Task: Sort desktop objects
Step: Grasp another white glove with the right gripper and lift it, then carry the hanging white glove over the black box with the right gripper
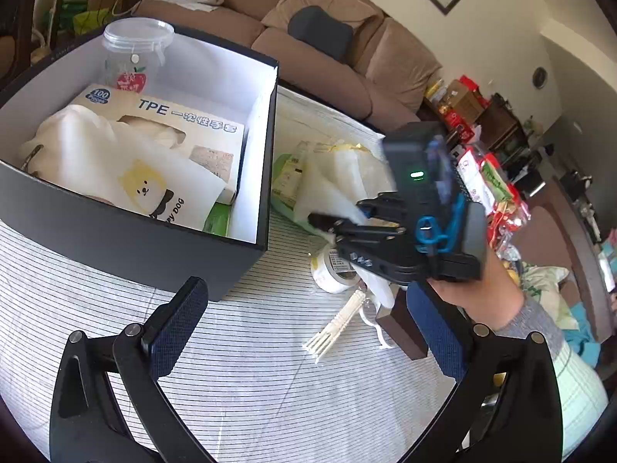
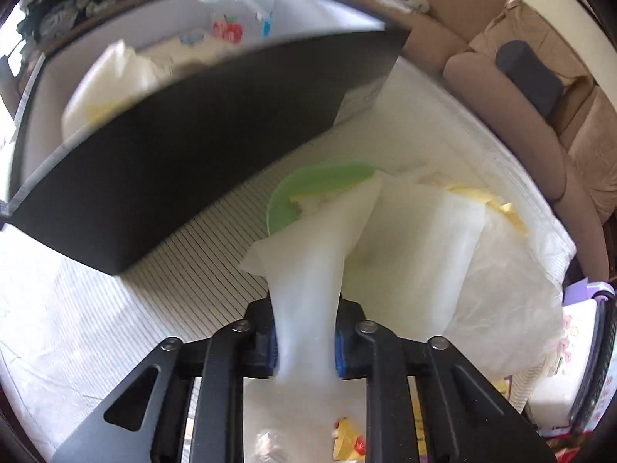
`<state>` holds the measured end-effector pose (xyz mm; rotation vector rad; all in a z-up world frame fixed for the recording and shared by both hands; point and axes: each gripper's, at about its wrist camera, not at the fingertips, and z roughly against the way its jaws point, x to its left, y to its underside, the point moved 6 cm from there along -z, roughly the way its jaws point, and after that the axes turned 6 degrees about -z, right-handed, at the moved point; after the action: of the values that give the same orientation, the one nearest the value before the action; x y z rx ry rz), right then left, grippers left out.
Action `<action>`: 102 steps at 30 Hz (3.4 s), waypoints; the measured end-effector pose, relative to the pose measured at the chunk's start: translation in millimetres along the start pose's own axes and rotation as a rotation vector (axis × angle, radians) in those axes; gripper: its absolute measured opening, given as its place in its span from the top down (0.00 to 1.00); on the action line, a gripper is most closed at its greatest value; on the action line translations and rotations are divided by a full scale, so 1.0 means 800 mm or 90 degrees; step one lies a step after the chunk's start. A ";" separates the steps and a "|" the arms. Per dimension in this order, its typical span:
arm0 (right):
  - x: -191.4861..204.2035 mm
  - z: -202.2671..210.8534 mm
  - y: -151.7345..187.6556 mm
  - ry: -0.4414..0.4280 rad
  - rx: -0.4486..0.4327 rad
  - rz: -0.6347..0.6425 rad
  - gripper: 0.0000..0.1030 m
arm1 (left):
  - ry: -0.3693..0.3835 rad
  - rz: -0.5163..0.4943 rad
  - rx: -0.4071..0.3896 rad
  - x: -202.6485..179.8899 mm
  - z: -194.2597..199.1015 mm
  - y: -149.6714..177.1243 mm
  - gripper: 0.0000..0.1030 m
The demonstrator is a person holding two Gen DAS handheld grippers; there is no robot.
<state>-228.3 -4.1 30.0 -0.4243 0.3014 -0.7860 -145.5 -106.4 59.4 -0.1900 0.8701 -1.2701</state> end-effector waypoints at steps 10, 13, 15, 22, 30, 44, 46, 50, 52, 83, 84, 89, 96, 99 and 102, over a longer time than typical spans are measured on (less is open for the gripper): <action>-0.060 0.242 -0.033 -0.115 -0.241 -0.200 0.85 | 0.044 -0.038 -0.016 -0.021 0.009 -0.003 0.00; -0.062 0.319 -0.053 -0.121 -0.298 -0.201 0.85 | 0.065 -0.045 -0.030 -0.024 0.014 -0.007 0.00; -0.055 0.367 -0.065 -0.140 -0.323 -0.200 0.85 | 0.081 -0.052 -0.040 -0.028 0.018 -0.010 0.00; 0.022 0.446 -0.084 -0.185 -0.315 -0.145 0.85 | 0.087 -0.067 -0.082 -0.023 0.045 -0.023 0.00; 0.123 0.450 -0.110 -0.179 -0.275 -0.050 0.85 | 0.163 0.002 -0.108 0.032 0.083 -0.050 0.00; 0.207 0.442 -0.117 -0.185 -0.258 0.049 0.85 | 0.364 -0.064 -0.038 -0.001 0.088 -0.047 0.07; 0.205 0.442 -0.121 -0.177 -0.264 0.047 0.85 | 0.365 -0.062 -0.032 0.001 0.086 -0.047 0.08; 0.204 0.436 -0.131 -0.168 -0.271 0.048 0.85 | 0.403 -0.053 0.005 -0.004 0.074 -0.036 0.10; 0.206 0.431 -0.140 -0.170 -0.275 0.046 0.85 | 0.403 -0.050 0.023 -0.009 0.065 -0.029 0.10; 0.200 0.213 -0.273 -0.253 -0.286 0.010 0.85 | 0.262 0.099 -0.018 0.156 0.000 -0.166 0.12; 0.192 0.230 -0.270 -0.259 -0.302 0.004 0.85 | 0.262 0.092 -0.017 0.153 0.000 -0.166 0.11; 0.163 0.315 -0.247 -0.258 -0.349 0.017 0.85 | 0.252 0.056 -0.037 0.151 0.017 -0.173 0.05; 0.148 0.376 -0.233 -0.235 -0.364 0.042 0.85 | 0.170 -0.029 -0.093 0.167 0.072 -0.179 0.01; 0.144 0.367 -0.225 -0.217 -0.345 0.049 0.85 | 0.154 -0.039 -0.085 0.167 0.086 -0.174 0.01; 0.141 0.357 -0.222 -0.221 -0.337 0.045 0.85 | 0.165 -0.022 -0.075 0.170 0.098 -0.167 0.01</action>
<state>-143.5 -125.9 352.1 -1.0301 0.1949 -0.5423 -189.6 -296.3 126.1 -0.1352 1.1698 -1.2952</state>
